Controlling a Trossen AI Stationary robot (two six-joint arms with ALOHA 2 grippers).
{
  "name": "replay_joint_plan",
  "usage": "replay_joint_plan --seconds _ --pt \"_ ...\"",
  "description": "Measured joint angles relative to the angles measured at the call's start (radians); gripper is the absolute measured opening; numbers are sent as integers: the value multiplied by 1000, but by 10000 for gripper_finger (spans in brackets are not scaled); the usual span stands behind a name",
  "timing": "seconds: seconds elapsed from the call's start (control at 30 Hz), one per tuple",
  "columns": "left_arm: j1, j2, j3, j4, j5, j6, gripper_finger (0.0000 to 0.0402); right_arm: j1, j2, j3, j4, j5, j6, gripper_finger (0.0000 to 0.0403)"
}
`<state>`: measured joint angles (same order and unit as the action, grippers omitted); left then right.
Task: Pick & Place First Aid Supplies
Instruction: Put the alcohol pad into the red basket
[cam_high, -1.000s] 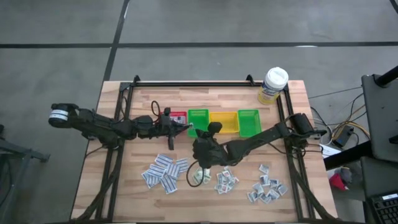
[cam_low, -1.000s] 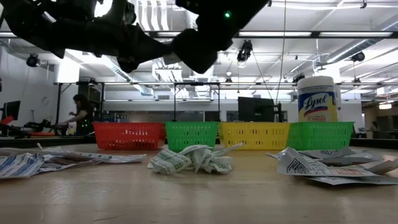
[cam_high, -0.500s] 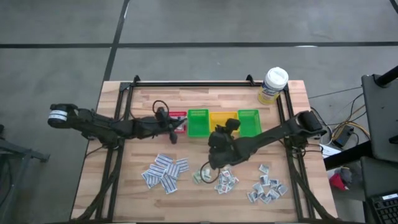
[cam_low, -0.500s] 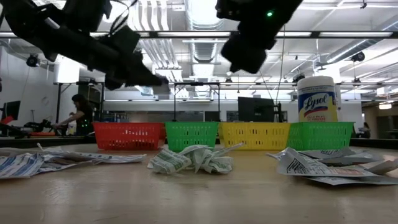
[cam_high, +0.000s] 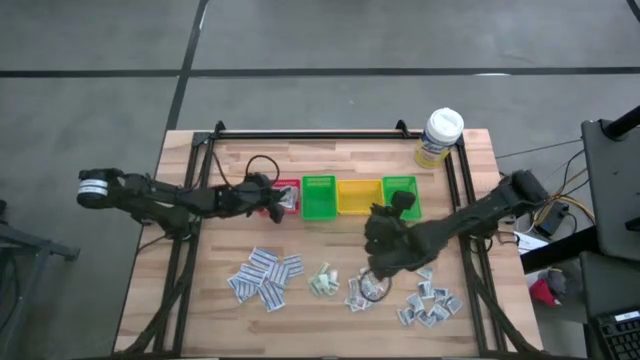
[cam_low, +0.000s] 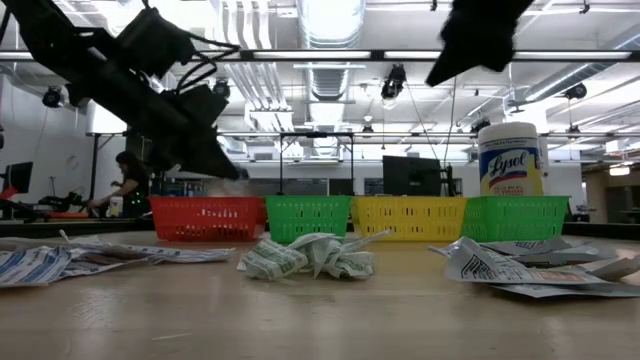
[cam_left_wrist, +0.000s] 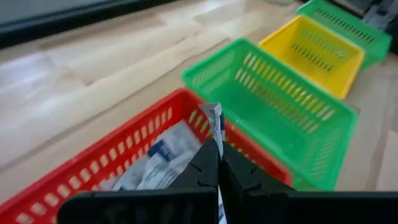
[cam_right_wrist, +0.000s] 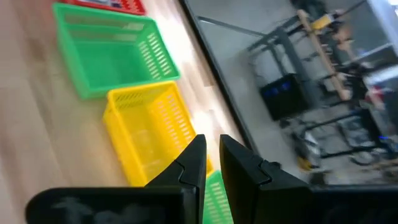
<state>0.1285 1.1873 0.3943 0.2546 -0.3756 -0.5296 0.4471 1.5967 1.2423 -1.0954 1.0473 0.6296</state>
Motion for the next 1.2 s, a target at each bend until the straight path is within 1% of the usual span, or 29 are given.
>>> replay_joint_plan --seconds 0.2,0.33,0.57,0.73,0.83,0.93,1.2 --pt "32 0 0 -40 32 -45 0 75 -196 -110 16 -96 4 43" --pt "60 0 0 -54 65 -72 0 125 -346 -194 58 -159 3 43" --pt "103 0 0 -79 124 -113 0 204 -602 -345 181 -212 -4 43" --pt "123 0 0 -99 132 -158 0 240 -738 -433 269 -219 -11 44" --pt "130 0 2 -133 134 -182 0 249 -792 -474 309 -219 -28 44" --pt "131 0 14 -167 138 -186 0 249 -818 -492 331 -219 -39 43" --pt "131 0 51 -185 166 -152 0 249 -814 -496 334 -219 -53 43"
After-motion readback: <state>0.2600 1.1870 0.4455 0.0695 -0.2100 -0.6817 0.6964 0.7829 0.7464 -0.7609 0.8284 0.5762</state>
